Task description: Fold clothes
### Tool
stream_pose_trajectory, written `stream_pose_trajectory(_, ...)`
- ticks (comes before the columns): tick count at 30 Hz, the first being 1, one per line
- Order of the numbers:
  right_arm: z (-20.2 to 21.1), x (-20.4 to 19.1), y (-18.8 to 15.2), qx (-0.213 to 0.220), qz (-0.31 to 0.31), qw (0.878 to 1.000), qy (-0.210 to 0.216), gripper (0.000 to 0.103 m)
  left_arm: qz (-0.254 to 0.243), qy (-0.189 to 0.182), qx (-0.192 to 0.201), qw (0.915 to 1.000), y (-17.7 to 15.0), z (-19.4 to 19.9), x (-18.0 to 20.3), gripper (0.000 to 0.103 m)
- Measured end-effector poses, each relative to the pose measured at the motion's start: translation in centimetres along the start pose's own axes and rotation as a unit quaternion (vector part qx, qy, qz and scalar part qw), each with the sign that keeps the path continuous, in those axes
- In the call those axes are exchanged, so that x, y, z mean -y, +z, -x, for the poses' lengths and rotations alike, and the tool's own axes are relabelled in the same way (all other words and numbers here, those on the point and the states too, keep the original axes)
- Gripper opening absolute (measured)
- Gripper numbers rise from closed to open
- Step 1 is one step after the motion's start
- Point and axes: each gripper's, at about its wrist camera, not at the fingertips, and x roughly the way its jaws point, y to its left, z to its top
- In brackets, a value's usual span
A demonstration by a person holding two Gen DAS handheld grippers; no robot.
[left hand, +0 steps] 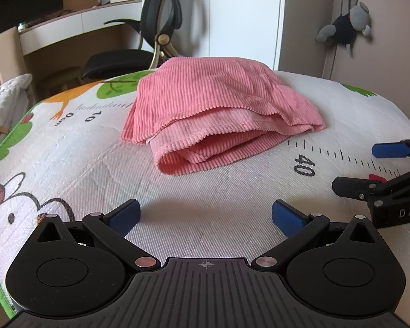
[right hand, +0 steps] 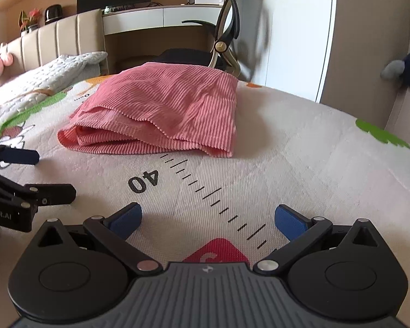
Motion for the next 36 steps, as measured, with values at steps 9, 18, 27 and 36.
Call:
stream_pose_trajectory(9, -0.31, 0.69, 0.01, -0.008, -0.023, 1.0, 0.018, 0.103, 0.001, -0.003, 0.001, 1.0, -0.05, 0.11, -0.01, 0.103)
stream_pose_trajectory(18, -0.36, 0.77, 0.0, -0.008, -0.024, 1.0, 0.019, 0.103, 0.001, -0.003, 0.001, 1.0, -0.06, 0.14, -0.07, 0.103)
stream_pose_trajectory(27, -0.39, 0.78, -0.01, -0.008, -0.024, 1.0, 0.019, 0.103, 0.001, -0.002, 0.0, 1.0, -0.06, 0.15, 0.04, 0.103)
stream_pose_trajectory(36, -0.4, 0.81, -0.02, -0.008, -0.024, 0.999, 0.019, 0.103, 0.002, -0.002, 0.0, 1.0, -0.06, 0.14, 0.04, 0.103)
